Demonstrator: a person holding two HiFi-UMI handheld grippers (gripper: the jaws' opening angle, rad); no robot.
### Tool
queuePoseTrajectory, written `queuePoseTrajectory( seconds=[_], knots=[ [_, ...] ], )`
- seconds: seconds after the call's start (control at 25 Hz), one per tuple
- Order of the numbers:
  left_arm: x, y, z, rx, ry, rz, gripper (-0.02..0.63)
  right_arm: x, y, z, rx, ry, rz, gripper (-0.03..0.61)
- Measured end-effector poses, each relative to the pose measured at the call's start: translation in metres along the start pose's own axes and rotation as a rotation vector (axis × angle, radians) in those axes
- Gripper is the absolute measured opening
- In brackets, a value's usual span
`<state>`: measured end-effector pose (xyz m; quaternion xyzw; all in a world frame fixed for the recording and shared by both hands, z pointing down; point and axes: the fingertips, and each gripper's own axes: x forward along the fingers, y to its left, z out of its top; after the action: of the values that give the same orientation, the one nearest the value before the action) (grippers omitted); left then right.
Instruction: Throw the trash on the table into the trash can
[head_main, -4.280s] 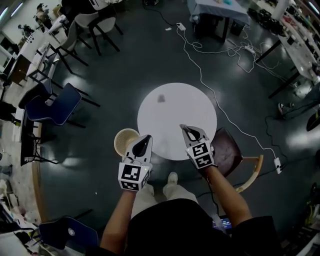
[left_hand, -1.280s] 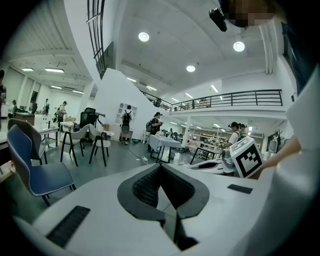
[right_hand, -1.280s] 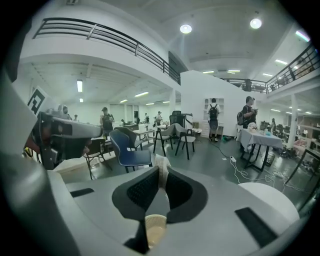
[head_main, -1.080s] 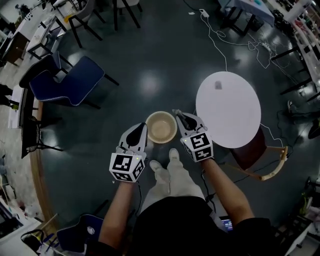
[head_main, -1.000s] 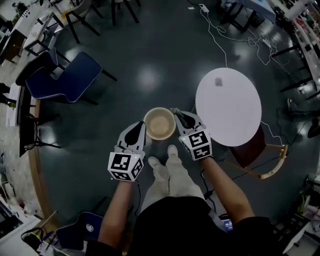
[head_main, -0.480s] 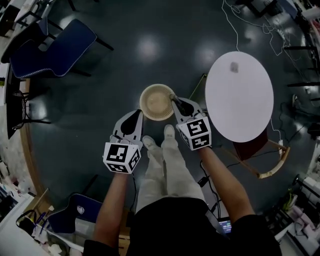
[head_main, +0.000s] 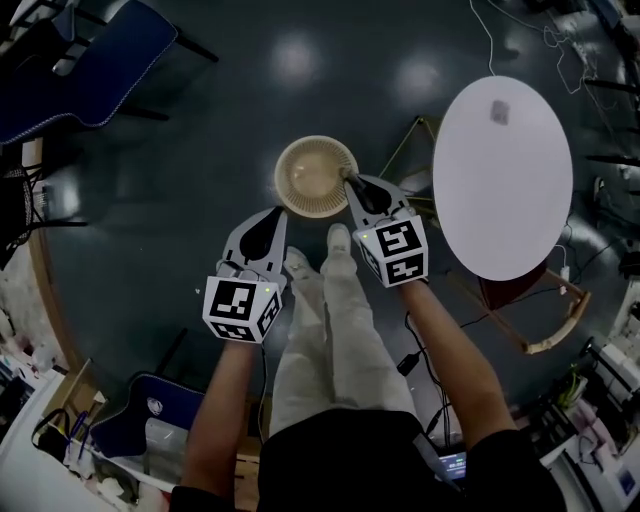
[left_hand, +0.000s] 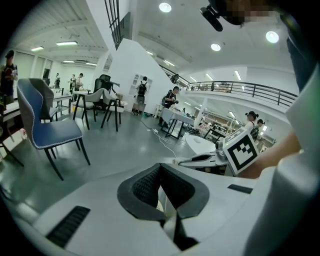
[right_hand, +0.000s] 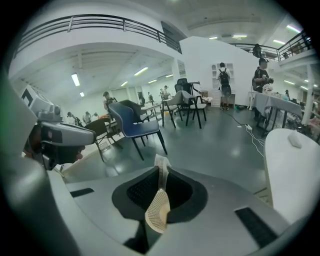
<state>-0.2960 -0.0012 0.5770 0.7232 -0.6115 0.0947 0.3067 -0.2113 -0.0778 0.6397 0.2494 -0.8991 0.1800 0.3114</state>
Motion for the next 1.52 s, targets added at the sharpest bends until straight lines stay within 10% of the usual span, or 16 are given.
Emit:
queuePoseTrajectory(
  seconds=[1.52],
  knots=[
    [0.123,0.088,-0.214,-0.027,0.218,-0.001,0.008,0.205,-0.020,-0.217,0.068,0.227,0.031,0.041]
  ],
)
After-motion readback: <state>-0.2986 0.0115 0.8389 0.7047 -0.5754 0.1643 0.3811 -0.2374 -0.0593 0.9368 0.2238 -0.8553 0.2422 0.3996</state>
